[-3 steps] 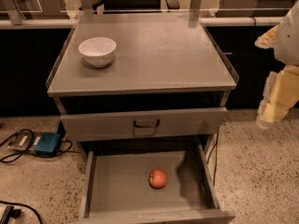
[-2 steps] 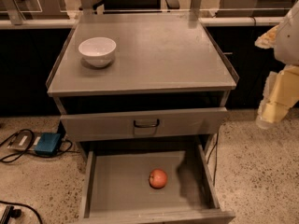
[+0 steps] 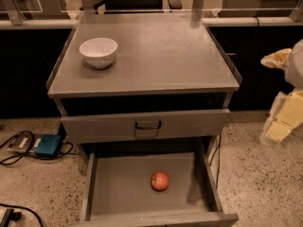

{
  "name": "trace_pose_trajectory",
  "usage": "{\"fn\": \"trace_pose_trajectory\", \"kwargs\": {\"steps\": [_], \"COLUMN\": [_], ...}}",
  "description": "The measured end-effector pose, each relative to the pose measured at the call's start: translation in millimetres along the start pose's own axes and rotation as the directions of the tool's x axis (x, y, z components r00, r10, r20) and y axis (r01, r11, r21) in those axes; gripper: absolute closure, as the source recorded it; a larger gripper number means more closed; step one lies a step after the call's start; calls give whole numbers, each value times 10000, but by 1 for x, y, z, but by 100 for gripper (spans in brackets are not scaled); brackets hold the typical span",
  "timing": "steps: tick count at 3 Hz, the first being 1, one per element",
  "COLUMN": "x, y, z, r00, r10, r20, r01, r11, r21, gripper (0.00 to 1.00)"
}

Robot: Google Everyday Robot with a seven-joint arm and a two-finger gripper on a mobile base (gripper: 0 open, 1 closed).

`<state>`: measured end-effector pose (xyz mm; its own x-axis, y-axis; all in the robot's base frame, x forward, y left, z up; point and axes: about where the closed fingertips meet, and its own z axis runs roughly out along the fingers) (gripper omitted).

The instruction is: Pick apple from middle drawer and place on counter

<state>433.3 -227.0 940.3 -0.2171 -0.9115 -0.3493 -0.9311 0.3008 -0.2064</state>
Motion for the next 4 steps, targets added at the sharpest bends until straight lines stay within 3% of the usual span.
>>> {"fn": "trace_pose_trajectory", "kwargs": {"steps": [1,2,3,4], "x": [18,28,24,13], "y": [12,18,28,50], "z": [28,48,77,110], "r00": [9827,9658,9569,9593], "r10": [327,375,194,12], "r20": [1823,2567,2896,2825], "r01": [-317,-340,-61,294], "r11": [9995,9993,9989,9941], "r21": [-84,-182,-468,-1043], "gripper": [0,0,0,0]}}
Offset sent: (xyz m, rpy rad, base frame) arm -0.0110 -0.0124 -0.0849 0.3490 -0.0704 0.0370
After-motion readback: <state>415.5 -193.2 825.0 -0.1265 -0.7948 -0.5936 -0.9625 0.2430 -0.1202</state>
